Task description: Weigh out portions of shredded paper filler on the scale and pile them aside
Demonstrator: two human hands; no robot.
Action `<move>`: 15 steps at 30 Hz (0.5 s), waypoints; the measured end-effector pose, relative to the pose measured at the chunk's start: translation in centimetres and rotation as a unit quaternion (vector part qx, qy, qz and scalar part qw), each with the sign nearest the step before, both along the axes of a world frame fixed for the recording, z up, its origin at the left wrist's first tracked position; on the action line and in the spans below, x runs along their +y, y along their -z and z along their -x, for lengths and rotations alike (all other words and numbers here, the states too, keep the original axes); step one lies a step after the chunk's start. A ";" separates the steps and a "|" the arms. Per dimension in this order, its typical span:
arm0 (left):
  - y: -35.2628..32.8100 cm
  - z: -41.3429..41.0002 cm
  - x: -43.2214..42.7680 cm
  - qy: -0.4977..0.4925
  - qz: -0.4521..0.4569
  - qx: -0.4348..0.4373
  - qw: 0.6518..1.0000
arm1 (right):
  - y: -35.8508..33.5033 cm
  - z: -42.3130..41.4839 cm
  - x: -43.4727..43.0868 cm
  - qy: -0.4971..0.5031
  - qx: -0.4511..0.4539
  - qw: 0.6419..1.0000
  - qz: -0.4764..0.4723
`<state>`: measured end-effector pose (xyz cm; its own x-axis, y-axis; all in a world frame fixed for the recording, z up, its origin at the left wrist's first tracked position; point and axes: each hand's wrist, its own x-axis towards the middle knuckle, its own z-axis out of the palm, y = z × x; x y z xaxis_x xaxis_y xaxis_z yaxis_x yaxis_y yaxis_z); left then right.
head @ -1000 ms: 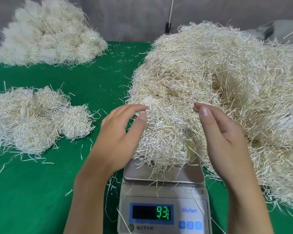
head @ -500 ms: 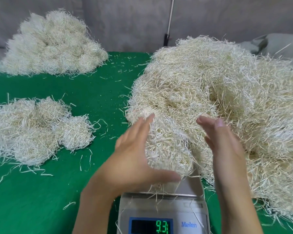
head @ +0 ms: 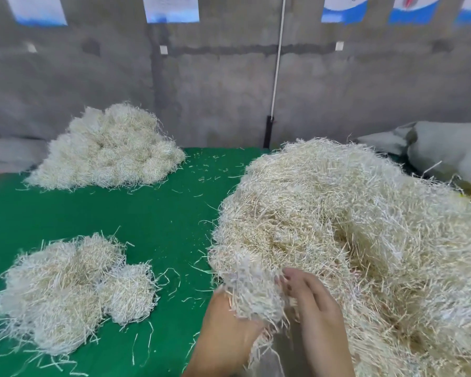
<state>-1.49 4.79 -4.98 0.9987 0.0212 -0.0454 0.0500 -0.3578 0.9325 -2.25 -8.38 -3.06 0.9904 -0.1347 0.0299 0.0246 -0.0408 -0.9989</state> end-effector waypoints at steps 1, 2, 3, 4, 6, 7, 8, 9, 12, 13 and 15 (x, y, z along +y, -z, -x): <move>-0.1 -0.4 0.3 -0.038 0.064 0.016 0.997 | -0.2 -0.4 0.2 0.013 -0.005 1.000 0.012; -0.4 -0.7 0.6 -0.063 0.107 0.031 0.992 | -0.4 -1.0 0.5 0.002 -0.013 0.999 0.038; -0.6 -1.2 0.9 -0.072 0.136 0.042 0.987 | -0.7 -1.5 1.0 -0.031 -0.011 0.998 0.061; -1.2 -1.6 0.9 -0.070 0.177 0.055 0.980 | -1.0 -2.0 1.7 -0.073 0.004 0.995 0.060; -2.2 -2.8 0.8 -0.060 0.276 0.082 0.956 | -1.5 -2.7 3.3 -0.148 0.058 0.987 -0.020; -2.5 -3.3 0.7 -0.073 0.293 0.081 0.950 | -1.7 -3.0 3.9 -0.169 0.080 0.979 -0.078; -2.5 -3.9 0.5 -0.087 0.286 0.061 0.952 | -1.5 -3.6 4.3 -0.172 0.097 0.974 -0.114; -2.4 -4.3 0.3 -0.106 0.240 0.026 0.965 | -1.4 -4.1 4.7 -0.166 0.118 0.971 -0.130; -1.4 -5.5 -0.2 -0.091 0.101 -0.041 0.990 | -1.4 -5.4 5.1 -0.127 0.153 0.971 -0.135; -1.1 -5.7 -0.5 -0.070 0.049 -0.046 0.995 | -1.6 -5.7 5.0 -0.115 0.159 0.970 -0.141; -0.8 -5.8 -0.5 -0.022 -0.036 -0.049 0.998 | -1.5 -6.4 4.3 -0.089 0.188 0.969 -0.136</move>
